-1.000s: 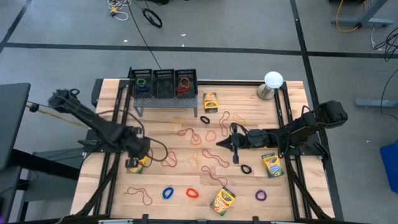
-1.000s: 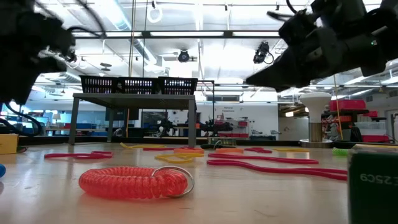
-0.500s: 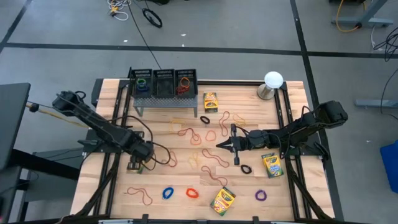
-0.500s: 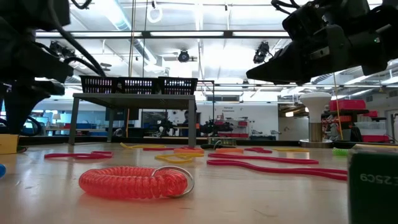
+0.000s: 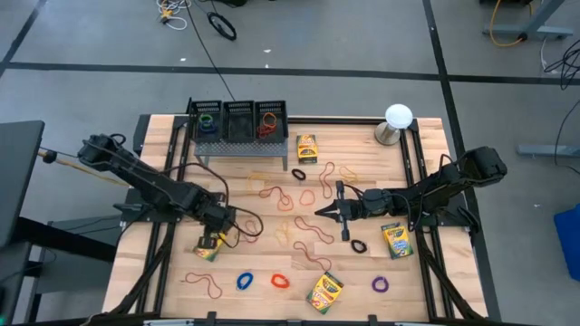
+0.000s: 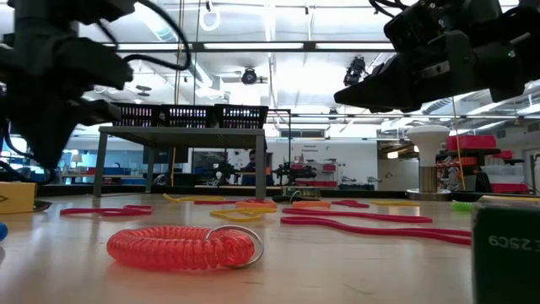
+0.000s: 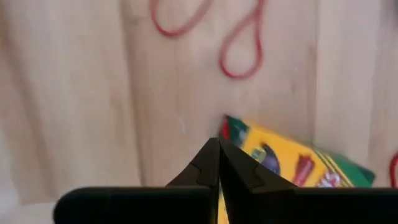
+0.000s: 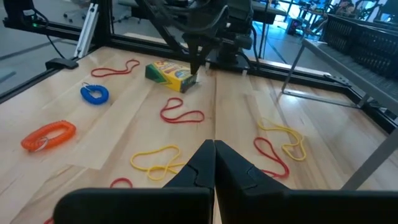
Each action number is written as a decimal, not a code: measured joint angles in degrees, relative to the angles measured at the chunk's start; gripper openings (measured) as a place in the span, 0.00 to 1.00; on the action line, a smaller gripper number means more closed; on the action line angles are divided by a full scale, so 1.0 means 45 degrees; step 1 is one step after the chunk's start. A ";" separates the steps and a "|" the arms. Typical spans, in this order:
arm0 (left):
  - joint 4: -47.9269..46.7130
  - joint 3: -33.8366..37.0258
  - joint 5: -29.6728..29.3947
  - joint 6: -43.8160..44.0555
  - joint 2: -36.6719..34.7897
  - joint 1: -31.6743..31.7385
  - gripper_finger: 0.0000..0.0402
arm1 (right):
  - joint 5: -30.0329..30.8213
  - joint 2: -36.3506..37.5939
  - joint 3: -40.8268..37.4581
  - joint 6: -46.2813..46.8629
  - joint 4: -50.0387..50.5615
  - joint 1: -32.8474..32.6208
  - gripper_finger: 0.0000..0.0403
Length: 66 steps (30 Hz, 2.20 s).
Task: Pick & Place Office Desk Supplies
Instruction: Put the yellow crayon box into the middle black bin
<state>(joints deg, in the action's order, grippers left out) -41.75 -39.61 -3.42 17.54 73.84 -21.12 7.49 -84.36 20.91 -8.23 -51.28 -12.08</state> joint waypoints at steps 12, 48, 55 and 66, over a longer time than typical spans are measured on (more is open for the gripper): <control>-0.0970 0.0400 0.1556 -0.0253 -0.0010 0.0114 0.37 | 0.0000 0.0000 0.0000 -0.0044 -0.0001 0.0000 0.01; -0.3171 -0.1720 -0.4307 -0.1426 -0.0019 -0.0235 0.01 | 0.0000 0.0000 0.0000 -0.0049 -0.0006 -0.0002 0.01; -0.3368 -0.1207 -0.7971 0.0867 -0.0019 -0.1013 0.01 | 0.0000 0.0000 0.0000 -0.0049 0.0007 -0.0005 0.01; -0.2265 -0.0340 -1.0485 0.3334 0.0815 -0.1933 0.00 | 0.0000 0.0000 0.0000 -0.0049 0.0009 0.0000 0.01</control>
<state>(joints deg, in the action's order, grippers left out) -51.94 -41.15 -50.60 32.55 77.51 -29.82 7.49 -84.36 20.91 -8.45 -51.24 -12.08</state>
